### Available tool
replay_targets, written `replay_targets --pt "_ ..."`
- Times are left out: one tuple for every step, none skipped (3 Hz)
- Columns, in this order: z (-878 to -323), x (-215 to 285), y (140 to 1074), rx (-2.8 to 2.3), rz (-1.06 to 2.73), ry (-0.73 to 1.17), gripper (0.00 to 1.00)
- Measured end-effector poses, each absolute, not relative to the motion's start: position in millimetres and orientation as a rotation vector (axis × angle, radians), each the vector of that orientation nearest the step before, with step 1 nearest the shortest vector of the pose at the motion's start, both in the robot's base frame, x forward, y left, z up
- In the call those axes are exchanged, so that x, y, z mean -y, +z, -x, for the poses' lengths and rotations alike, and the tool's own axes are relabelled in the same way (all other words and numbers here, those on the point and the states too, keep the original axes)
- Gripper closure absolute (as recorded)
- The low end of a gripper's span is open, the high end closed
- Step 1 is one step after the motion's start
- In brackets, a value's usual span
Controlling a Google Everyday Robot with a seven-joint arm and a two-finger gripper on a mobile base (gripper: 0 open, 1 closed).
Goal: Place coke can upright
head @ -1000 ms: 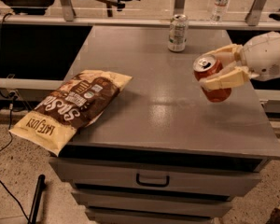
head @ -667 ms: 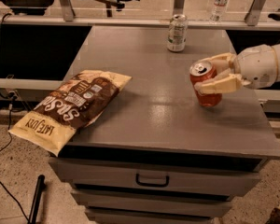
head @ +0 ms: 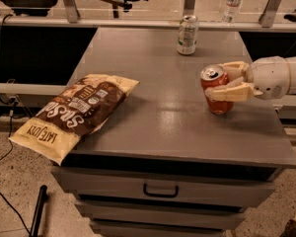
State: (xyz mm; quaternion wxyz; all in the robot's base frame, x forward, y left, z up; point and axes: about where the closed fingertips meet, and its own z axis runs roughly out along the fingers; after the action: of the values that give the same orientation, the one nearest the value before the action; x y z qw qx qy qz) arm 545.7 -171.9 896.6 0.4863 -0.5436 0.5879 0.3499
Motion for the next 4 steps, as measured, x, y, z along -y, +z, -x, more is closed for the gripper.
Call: replay_targets --pt "-546 172 897 -1.430 1.322 0.851 1.00" --pt "-546 181 905 -1.381 1.269 0.854 1.00" --pt "-548 178 912 -1.441 1.289 0.809 1.00" --pt "-549 180 908 -1.489 1.324 0.765 1.00"
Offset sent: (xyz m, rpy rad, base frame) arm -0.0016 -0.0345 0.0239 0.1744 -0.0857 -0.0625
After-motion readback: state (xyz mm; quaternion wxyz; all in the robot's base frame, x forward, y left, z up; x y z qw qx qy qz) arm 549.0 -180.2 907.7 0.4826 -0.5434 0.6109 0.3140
